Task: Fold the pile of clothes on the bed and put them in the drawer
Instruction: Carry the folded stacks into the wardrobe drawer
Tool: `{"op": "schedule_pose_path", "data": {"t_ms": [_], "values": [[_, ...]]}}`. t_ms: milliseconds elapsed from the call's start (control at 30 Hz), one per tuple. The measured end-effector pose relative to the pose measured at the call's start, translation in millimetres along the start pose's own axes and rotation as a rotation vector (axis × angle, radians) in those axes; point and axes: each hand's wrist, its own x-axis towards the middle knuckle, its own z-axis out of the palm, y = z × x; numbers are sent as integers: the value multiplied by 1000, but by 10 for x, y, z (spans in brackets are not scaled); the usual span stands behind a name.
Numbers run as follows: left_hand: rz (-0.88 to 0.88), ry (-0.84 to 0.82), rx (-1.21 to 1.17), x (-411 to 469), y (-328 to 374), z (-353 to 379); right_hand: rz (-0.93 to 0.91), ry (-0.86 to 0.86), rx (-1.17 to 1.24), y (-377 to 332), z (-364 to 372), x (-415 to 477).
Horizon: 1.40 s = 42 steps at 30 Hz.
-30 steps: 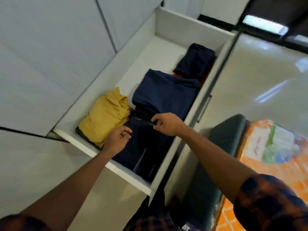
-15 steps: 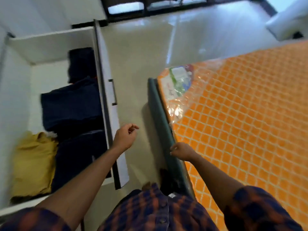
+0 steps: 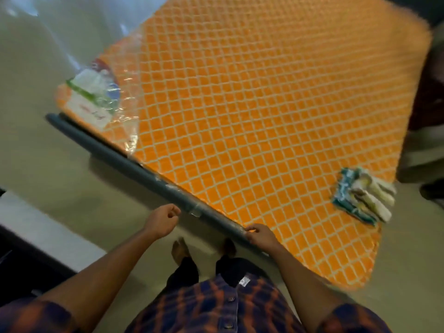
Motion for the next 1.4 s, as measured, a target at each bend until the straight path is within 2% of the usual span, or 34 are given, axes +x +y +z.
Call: {"op": "schedule_pose_path", "data": {"t_ms": [167,300,433,500,633,733,900,1100,1167,1267,1400], "values": [[90,-46,190,209,639,517,120,77,230,714,-407,-282],[128,-103,291,338,1209,963,126,130,263,1163,-899,-252],[108,-106,362,468,1754,1561,151,199,315,1757,-1694,-68],[80,-128,354,558,1984,1900,157,319,342,2104,-2144,88],[102,-234,480,974,2390,2733,215,691,429,2778,-3075,459],[87,-280,609,1343,2632,3273,260,797,559,3123,-3635,804],[-7,-358,789,1831,2768,3910,217,591,893,3489,-4009,1417],[-150,-331,919,1905,2694,4182,92,333,1154,3807,-4056,2135],[-175,-355,937,1940,2689,4218,60,294,1175,3923,-4064,2216],[-173,-437,951,2005,2721,4179,33,292,1143,3691,-4067,1992],[-123,-619,918,2041,2866,3875,-1,145,1151,3179,-3604,1738]]}}
